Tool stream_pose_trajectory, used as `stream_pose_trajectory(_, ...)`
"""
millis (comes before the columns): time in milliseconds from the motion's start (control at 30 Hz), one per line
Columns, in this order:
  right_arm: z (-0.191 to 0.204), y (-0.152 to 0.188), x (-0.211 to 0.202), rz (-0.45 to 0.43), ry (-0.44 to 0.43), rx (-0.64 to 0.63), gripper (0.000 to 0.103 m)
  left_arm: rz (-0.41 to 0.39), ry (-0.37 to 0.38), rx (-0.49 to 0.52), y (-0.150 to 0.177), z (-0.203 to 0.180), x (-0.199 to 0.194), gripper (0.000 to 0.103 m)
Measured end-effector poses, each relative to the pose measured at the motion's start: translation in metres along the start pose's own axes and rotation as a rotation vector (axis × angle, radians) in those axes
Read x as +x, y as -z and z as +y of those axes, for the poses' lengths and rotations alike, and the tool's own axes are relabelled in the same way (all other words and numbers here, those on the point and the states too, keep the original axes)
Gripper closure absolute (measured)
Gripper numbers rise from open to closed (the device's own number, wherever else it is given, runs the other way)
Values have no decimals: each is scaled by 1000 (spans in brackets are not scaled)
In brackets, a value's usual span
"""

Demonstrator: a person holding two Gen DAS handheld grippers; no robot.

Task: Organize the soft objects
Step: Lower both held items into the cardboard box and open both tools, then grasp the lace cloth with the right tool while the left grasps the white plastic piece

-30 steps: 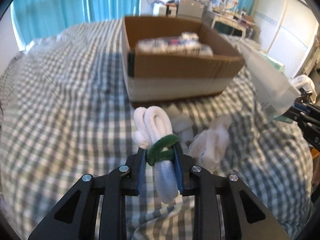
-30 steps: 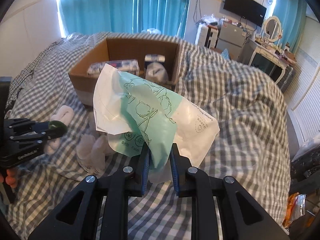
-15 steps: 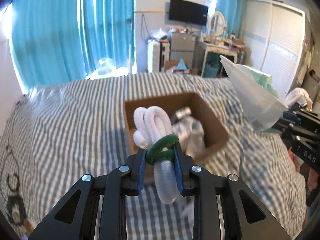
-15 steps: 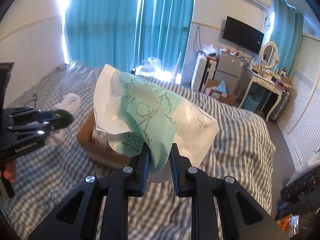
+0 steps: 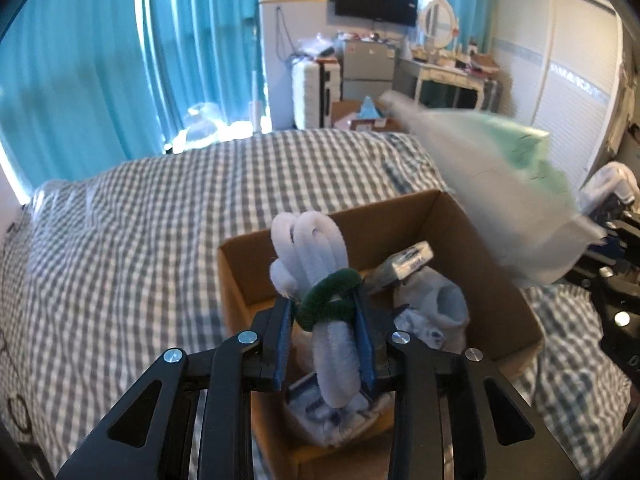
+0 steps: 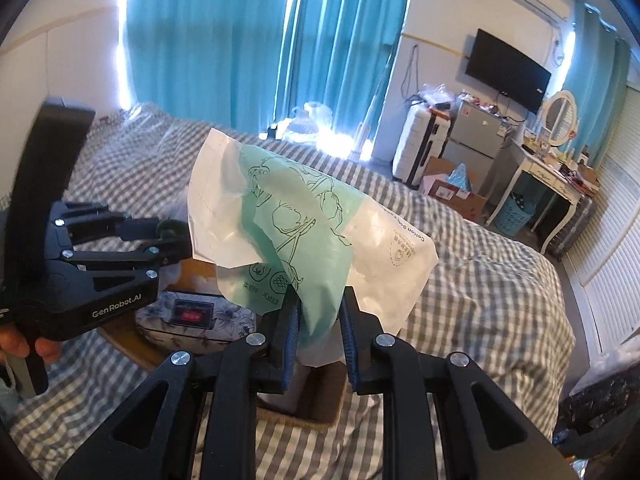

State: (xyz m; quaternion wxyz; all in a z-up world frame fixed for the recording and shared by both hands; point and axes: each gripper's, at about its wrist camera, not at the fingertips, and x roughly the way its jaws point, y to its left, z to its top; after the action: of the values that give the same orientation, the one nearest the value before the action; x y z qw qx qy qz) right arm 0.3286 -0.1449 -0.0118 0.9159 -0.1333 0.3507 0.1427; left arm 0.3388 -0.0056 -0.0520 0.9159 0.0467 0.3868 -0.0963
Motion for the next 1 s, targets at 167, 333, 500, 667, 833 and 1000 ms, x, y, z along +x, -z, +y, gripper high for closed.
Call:
stream_pose_trajectory(167, 3, -1, 24, 2, -18, -8, 84, -67, -52, 13, -5, 10, -3, 31)
stream_pose_trajectory(333, 8, -5, 44, 7, -49, -15, 84, -69, -34, -19, -9, 29, -21, 31)
stream_pose_trajectory(500, 34, -7, 70, 63, -99, -94, 84, -114, -44, -34, -14, 43, -52, 31)
stream_pose_trajectory(667, 57, 0, 86, 134, -104, -138, 80, -134, -71, -49, -10, 57, -68, 31)
stream_pose_trajectory(833, 54, 3, 65, 122, -128, -82, 46, -122, -113, -43, 1, 66, -79, 31)
stream_pose_trajectory(1000, 32, 0, 20, 34, -112, 21, 22, -133, -144, -45, 9, 65, -105, 31)
